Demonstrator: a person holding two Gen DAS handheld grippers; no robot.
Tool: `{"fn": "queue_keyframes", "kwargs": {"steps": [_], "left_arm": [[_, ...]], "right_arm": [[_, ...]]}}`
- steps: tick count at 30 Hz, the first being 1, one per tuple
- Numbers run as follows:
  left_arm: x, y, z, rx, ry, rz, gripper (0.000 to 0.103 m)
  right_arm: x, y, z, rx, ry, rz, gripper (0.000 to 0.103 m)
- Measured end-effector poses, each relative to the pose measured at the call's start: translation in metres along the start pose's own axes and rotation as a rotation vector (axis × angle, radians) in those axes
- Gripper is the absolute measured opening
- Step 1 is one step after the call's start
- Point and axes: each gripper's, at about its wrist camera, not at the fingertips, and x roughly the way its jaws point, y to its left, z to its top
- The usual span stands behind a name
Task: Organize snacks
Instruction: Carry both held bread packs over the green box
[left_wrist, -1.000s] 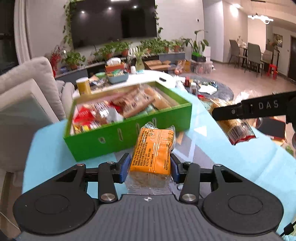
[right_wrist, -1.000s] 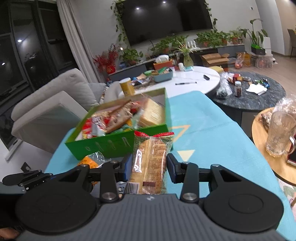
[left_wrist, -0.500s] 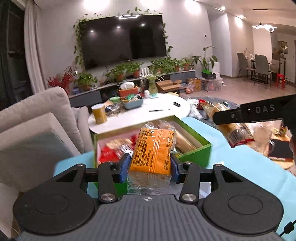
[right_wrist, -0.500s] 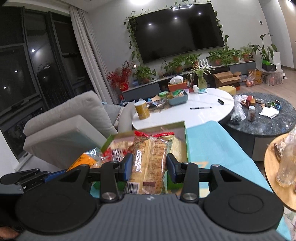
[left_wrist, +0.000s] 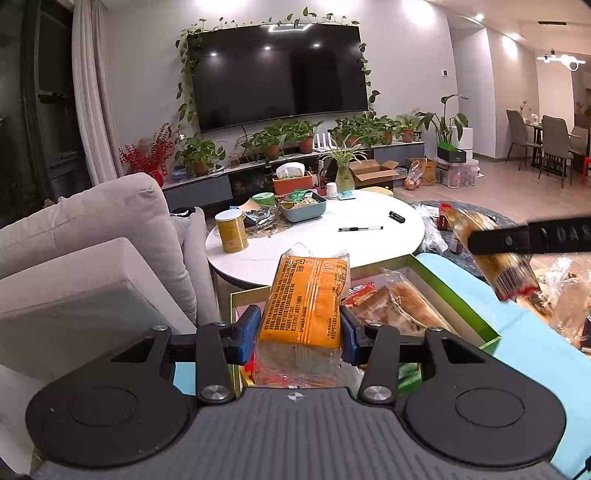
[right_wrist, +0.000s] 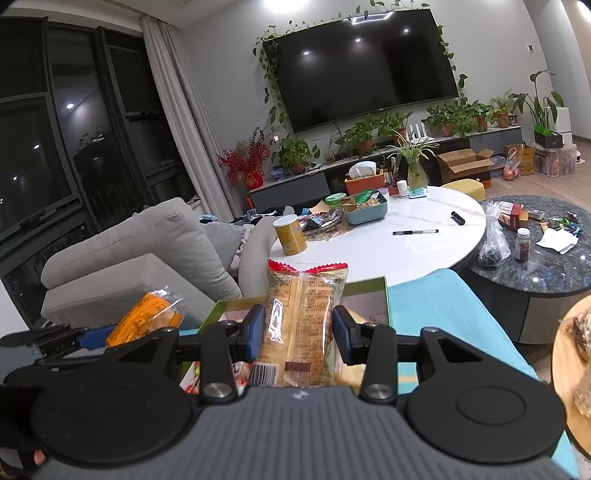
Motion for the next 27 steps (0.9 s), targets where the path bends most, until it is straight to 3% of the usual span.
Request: {"fn": "queue_keyframes", "kwargs": {"steps": [8, 19, 27], "left_arm": [[0.028, 0.002, -0.002, 0.007, 0.029, -0.008, 0.042], [0.052, 0.003, -0.004, 0.0, 0.057, -0.009, 0.042], [0.06, -0.001, -0.004, 0.007, 0.066, -0.015, 0.042]], "right_arm": [[0.044, -0.008, 0.02, 0.016, 0.036, -0.014, 0.072], [0.081, -0.023, 0.005, 0.048, 0.119, -0.052, 0.073], [0.095, -0.027, 0.007, 0.091, 0.137, -0.029, 0.073]]}}
